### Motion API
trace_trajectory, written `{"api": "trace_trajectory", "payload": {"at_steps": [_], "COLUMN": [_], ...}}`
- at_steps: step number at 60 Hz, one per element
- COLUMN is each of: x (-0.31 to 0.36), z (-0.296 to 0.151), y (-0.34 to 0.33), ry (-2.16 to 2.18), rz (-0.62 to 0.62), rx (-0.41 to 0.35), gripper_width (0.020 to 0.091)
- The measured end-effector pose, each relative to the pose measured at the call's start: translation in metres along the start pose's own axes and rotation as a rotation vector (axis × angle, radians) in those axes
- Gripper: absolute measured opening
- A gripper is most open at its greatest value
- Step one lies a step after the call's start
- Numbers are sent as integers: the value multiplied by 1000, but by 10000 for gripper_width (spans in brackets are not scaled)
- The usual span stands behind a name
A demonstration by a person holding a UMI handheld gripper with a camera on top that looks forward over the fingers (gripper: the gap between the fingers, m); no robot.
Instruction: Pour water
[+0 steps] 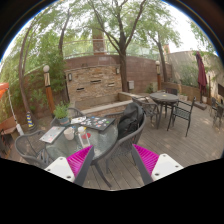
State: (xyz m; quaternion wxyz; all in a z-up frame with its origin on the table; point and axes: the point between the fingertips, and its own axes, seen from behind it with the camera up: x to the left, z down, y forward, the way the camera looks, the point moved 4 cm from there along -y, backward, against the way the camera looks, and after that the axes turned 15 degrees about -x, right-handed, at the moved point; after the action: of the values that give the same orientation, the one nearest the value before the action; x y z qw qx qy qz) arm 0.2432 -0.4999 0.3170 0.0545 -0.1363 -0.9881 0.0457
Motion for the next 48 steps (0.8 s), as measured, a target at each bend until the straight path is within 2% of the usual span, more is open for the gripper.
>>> {"api": "trace_trajectory", "payload": {"at_steps": [7, 15, 29, 37, 48], "x": [0, 63, 139, 163, 188], "z": [3, 4, 43, 84, 142], "y": [-2, -1, 33, 82, 190], "ry": [-13, -36, -72, -59, -46], "rz": [24, 53, -13, -32, -70], "rx": [2, 6, 16, 7, -73], "gripper_width": [833, 834, 833, 829, 830]}}
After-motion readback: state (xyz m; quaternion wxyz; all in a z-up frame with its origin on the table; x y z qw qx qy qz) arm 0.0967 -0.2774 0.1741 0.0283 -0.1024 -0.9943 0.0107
